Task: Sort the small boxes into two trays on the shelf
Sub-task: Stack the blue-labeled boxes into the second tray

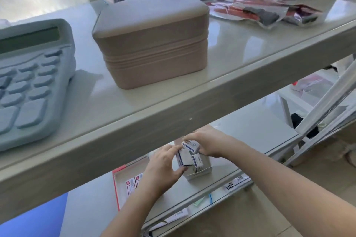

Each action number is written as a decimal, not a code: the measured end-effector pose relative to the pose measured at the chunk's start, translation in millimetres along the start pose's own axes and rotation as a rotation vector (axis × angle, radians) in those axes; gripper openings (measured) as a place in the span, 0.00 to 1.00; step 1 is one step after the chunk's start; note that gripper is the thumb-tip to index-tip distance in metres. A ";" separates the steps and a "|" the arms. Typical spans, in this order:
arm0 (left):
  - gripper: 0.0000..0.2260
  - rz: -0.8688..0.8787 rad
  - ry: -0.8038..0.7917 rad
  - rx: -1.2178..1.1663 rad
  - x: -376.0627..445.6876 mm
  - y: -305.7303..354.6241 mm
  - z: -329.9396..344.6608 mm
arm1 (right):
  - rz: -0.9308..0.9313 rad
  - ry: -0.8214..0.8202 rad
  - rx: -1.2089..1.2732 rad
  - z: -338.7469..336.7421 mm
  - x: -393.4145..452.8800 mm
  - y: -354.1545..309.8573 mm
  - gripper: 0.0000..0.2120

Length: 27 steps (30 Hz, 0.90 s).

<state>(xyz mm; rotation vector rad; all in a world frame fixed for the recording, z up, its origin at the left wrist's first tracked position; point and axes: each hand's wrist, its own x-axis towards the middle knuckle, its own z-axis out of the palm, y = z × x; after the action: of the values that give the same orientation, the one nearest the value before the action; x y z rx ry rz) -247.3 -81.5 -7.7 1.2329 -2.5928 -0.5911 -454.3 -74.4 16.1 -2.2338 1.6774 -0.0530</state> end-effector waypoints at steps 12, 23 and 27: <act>0.21 0.155 -0.201 0.272 22.3 28.0 0.5 | 0.034 0.262 0.158 4.8 -6.9 23.8 0.19; 0.08 0.139 -0.355 0.625 49.8 59.3 12.0 | 0.109 0.278 0.175 22.0 2.7 24.5 0.27; 0.11 0.128 -0.341 0.536 50.1 48.2 9.3 | 0.111 0.276 0.174 20.6 1.2 22.9 0.27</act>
<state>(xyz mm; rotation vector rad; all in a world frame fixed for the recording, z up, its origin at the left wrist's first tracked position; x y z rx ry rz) -315.5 -90.5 6.0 1.1631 -3.2292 -0.0754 -470.3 -75.9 -10.2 -2.0747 1.8533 -0.4808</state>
